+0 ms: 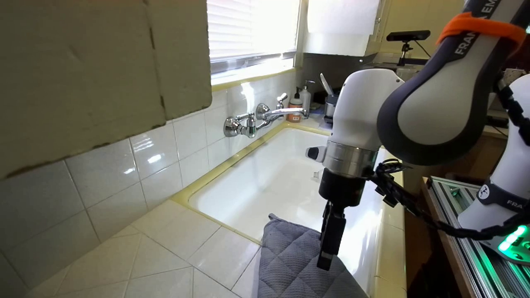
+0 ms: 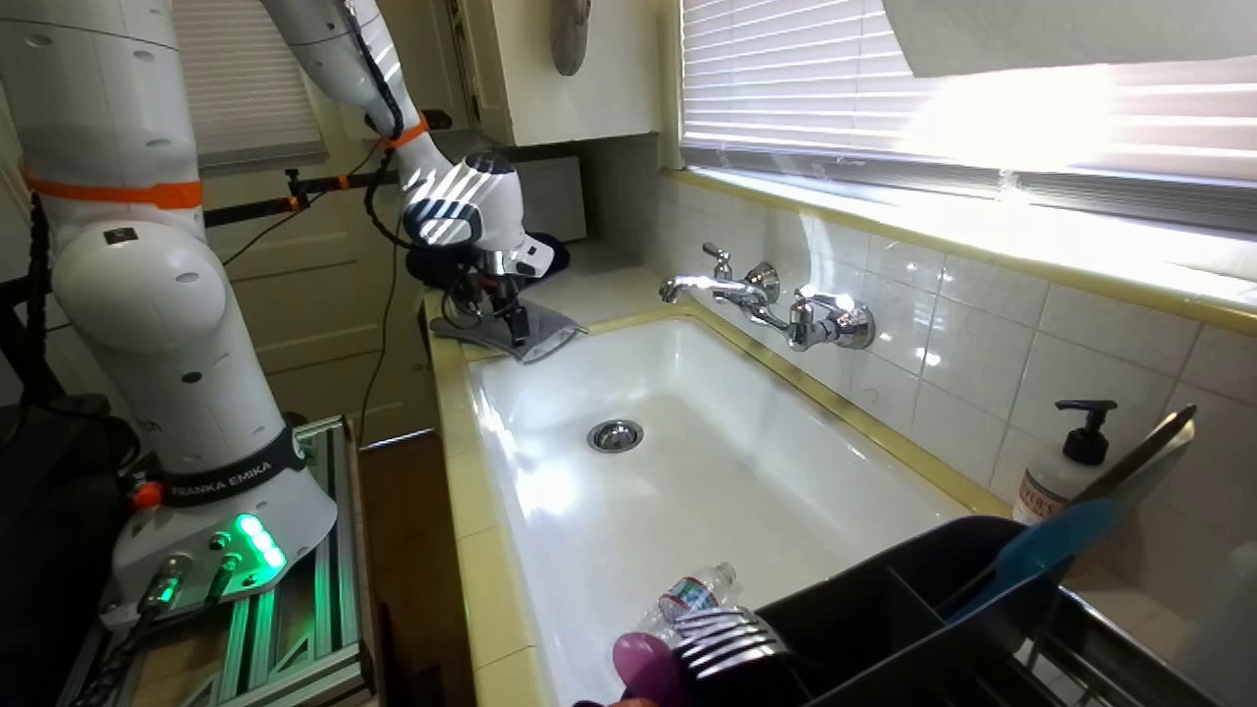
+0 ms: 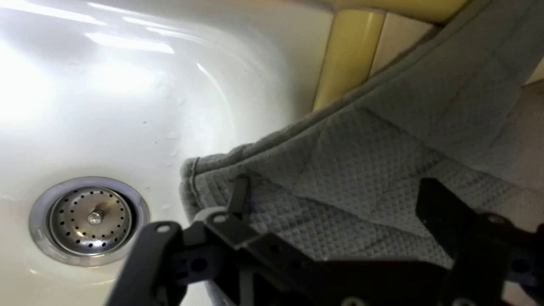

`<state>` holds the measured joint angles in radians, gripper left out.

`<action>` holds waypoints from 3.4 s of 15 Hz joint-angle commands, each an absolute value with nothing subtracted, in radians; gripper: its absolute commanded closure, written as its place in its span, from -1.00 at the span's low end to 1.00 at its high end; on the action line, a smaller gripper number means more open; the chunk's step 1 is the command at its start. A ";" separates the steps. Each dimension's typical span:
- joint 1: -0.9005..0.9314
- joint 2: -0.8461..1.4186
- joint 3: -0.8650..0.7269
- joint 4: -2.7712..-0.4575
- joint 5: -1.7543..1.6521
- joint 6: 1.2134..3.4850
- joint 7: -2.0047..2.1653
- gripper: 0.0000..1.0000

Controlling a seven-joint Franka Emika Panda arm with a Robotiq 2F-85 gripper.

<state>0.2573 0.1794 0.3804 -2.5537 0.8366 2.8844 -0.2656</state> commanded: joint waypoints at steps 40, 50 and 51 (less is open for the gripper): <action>0.070 0.183 0.570 -2.541 1.136 3.063 -0.518 -1.00; 0.041 0.220 0.586 -2.513 1.222 3.022 -0.545 -1.00; 0.035 0.224 0.591 -2.506 1.244 3.022 -0.555 -1.00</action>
<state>0.0615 0.2038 0.5718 -2.5317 1.1715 3.0487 -0.5181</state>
